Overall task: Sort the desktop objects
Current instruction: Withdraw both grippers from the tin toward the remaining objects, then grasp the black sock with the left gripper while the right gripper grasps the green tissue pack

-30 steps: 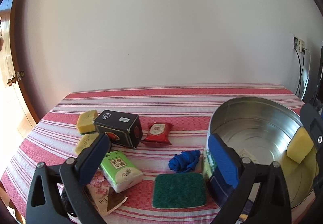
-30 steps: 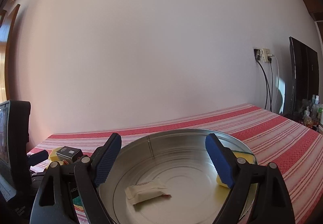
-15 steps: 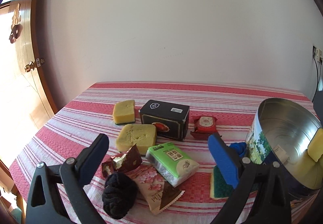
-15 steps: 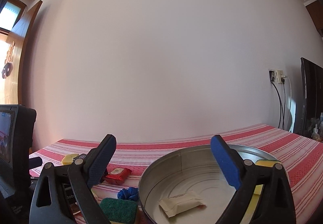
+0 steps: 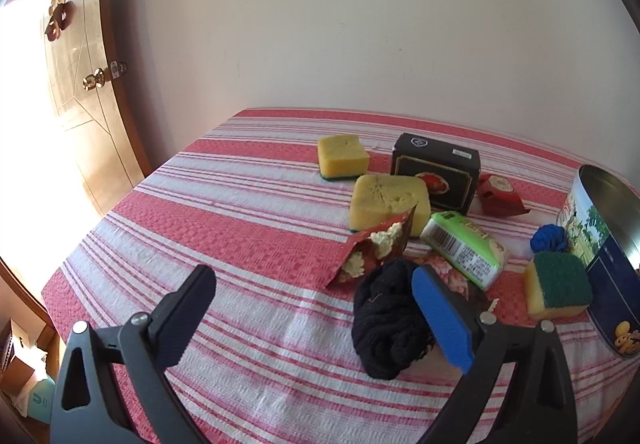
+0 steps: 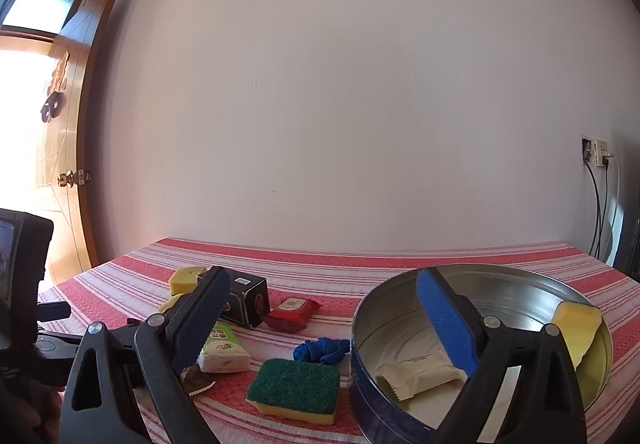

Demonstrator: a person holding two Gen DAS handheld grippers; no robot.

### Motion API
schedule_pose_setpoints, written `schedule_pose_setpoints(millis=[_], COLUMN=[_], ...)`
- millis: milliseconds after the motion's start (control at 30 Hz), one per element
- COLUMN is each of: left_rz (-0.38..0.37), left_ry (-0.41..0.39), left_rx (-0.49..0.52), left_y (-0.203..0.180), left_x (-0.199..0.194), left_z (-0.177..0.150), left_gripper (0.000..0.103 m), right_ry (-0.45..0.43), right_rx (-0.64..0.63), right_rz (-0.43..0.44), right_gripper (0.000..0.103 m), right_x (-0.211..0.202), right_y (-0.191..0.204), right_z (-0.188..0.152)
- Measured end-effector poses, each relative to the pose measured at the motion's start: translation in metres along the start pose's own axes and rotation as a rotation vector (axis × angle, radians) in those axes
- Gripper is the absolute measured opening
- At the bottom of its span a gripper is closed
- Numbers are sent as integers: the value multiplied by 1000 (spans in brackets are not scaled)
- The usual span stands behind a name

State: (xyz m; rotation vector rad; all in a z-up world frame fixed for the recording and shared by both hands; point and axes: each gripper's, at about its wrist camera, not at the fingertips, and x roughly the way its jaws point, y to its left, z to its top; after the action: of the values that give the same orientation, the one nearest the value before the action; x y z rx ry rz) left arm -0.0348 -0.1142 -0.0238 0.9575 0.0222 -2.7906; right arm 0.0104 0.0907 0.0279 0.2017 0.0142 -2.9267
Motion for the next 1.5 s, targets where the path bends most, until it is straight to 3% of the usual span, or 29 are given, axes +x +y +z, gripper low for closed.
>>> schedule_pose_setpoints(millis=[200, 333, 400, 467, 567, 733, 867, 1133, 1333, 1467, 1500], left_rz=[-134, -96, -124, -166, -140, -177, -212, -44, -18, -9, -7], left_ry=[62, 121, 161, 181, 171, 153, 120, 42, 58, 64, 66], left_rx=[-8, 12, -28, -74, -35, -49, -106, -72, -85, -94, -96], left_y=[-10, -20, -16, -10, -13, -8, 5, 16, 21, 24, 24], left_x=[6, 26, 36, 40, 41, 42, 34, 23, 29, 33, 33], left_z=[-3, -5, -9, -11, -11, -12, -11, 1, 3, 4, 4], left_gripper=[100, 96, 76, 64, 44, 44, 43, 43, 43, 43, 43], right_ry=[-2, 6, 15, 31, 57, 94, 180, 442, 704, 743, 744], right_rx=[-33, -34, -26, -21, -24, -39, -103, -116, -92, -79, -70], right_rz=[30, 39, 45, 55, 70, 99, 197, 369, 399, 391, 394], right_gripper=[96, 96, 96, 96, 96, 96, 96, 96, 80, 75, 68], right_x=[-7, -9, -7, -4, 1, 8, 23, 98, 151, 163, 163], right_y=[7, 7, 6, 5, 6, 10, 28, 65, 79, 80, 78], right_z=[-2, -3, -4, -4, -5, -7, -5, -6, -37, -49, -50])
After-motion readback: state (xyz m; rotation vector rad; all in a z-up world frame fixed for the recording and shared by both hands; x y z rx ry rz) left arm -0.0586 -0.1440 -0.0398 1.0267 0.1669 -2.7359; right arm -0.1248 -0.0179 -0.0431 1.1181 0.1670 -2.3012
